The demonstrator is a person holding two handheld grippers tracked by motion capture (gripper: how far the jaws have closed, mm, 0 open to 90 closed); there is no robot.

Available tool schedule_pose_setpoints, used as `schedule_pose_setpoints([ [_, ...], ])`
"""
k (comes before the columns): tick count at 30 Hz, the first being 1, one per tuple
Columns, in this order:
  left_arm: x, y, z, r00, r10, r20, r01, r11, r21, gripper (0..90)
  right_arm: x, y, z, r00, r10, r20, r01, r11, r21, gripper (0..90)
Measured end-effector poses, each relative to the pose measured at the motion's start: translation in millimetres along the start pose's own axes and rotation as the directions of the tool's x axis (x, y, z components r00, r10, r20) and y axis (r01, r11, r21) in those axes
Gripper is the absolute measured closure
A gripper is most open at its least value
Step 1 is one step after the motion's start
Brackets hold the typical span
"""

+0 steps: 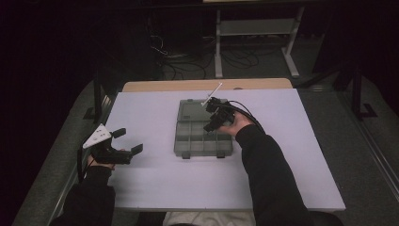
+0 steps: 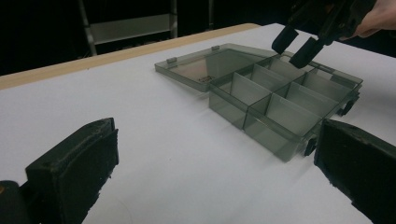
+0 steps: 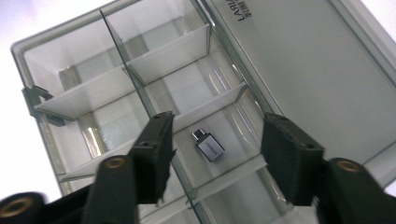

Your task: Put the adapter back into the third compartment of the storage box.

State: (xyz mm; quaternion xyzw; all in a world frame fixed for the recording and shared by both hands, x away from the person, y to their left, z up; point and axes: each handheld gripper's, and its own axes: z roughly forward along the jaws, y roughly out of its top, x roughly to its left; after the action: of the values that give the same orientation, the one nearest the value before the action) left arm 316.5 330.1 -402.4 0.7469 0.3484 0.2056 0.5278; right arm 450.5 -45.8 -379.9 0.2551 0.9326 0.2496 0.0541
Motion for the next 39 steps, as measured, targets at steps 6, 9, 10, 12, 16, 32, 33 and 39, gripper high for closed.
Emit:
schedule_pose_setpoints([
  [6, -0.1, 0.2, 0.0, 1.0, 0.001, -0.001, -0.001, 1.0, -0.002, 0.0, -0.6, -3.6, -8.7, 0.9987, 0.048, 0.014, -0.048, 0.999, -0.014, 22.4],
  [9, -0.2, 0.2, 0.0, 1.0, 0.001, -0.001, -0.001, 1.0, -0.002, 0.0, 0.2, -6.9, -12.2, 0.9975, 0.061, 0.035, -0.06, 0.998, -0.026, 17.5],
  [10, -0.3, 0.2, 0.0, 1.0, 0.001, -0.002, -0.001, 1.0, -0.001, 0.0, 0.4, -8.3, -13.8, 0.9973, 0.062, 0.04, -0.06, 0.998, -0.033, 16.0],
  [12, -0.3, 0.2, 0.0, 1.0, 0.002, -0.002, -0.002, 1.0, -0.002, 0.0, 1.0, -11.0, -17.0, 0.9966, 0.072, 0.04, -0.07, 0.996, -0.049, 13.6],
  [16, -0.3, 0.2, 0.1, 1.0, 0.001, -0.002, -0.001, 1.0, -0.001, 0.0, 1.9, -16.7, -22.7, 0.9963, 0.081, 0.029, -0.078, 0.995, -0.067, 12.4],
  [32, -0.3, 0.2, 0.3, 1.0, 0.0, -0.002, 0.0, 1.0, 0.0, 0.0, 6.7, -35.6, -36.4, 0.9916, 0.126, 0.029, -0.121, 0.984, -0.129, 0.0],
  [33, -0.3, 0.2, 0.3, 1.0, 0.001, -0.002, -0.001, 1.0, 0.0, 0.0, 7.6, -36.6, -36.8, 0.9913, 0.129, 0.029, -0.124, 0.983, -0.132, 0.0],
  [39, -0.5, 0.2, 0.3, 1.0, 0.002, -0.002, -0.002, 1.0, 0.001, 0.0, 10.0, -44.2, -38.8, 0.9922, 0.123, 0.022, -0.118, 0.983, -0.138, 0.0],
])
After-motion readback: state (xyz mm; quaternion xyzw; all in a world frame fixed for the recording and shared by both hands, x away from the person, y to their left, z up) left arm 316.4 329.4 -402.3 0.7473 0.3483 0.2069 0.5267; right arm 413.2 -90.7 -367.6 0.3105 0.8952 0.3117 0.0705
